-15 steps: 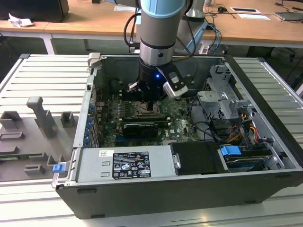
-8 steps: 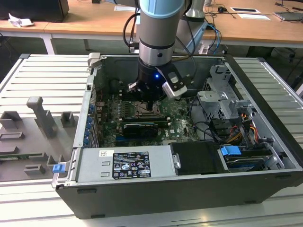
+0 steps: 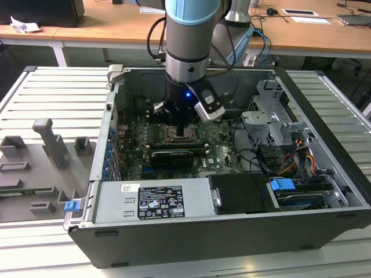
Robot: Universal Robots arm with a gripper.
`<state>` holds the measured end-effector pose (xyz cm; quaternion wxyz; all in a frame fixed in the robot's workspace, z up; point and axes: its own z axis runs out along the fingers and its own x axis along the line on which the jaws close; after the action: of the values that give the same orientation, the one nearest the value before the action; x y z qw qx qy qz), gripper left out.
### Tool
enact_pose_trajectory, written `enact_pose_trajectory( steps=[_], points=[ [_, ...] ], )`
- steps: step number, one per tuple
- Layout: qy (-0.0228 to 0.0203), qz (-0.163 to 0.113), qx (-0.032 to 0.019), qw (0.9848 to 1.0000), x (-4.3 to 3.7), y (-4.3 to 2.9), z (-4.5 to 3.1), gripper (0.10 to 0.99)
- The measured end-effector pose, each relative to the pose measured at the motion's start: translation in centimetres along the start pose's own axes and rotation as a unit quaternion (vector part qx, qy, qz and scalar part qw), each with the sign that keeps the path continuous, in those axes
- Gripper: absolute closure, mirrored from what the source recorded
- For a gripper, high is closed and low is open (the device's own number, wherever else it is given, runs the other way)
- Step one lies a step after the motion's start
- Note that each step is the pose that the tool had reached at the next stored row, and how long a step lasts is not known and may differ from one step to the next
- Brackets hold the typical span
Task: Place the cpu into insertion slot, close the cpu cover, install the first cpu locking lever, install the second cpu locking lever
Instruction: 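Install the second cpu locking lever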
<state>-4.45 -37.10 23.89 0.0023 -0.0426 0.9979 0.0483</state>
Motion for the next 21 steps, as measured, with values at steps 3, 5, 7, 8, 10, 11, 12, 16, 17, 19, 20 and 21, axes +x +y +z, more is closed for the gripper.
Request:
enact_pose_trajectory(
  steps=[3,5,7,8,10,11,12,16,17,19,20,21],
  points=[
    [-0.0004,0.000,-0.0032,1.0000,0.49,-0.01,0.33,0.980],
    [-0.0006,0.000,-0.0052,1.0000,0.54,-0.06,0.84,0.980],
    [-0.0006,0.000,-0.0056,1.0000,0.56,-0.10,1.25,0.980],
    [-0.0006,0.000,-0.0060,1.0000,0.59,-0.12,1.46,0.980],
    [-0.0011,0.000,-0.0116,0.9999,0.75,-0.23,1.64,0.980],
    [-0.0019,0.000,-0.0181,0.9998,0.90,-0.38,1.63,0.980],
    [-0.0024,0.000,-0.0222,0.9998,1.00,-0.48,1.62,0.980],
    [-0.0055,-0.001,-0.0411,0.9991,1.55,-1.50,1.53,0.980],
    [-0.0059,-0.002,-0.0435,0.9990,1.65,-1.78,1.50,0.980],
    [-0.0074,-0.003,-0.0522,0.9986,2.12,-2.19,1.49,0.980],
    [-0.0077,-0.003,-0.0563,0.9984,2.25,-2.35,1.62,0.980],
    [-0.0079,-0.003,-0.0590,0.9982,2.29,-2.38,1.72,0.980]
  ],
)
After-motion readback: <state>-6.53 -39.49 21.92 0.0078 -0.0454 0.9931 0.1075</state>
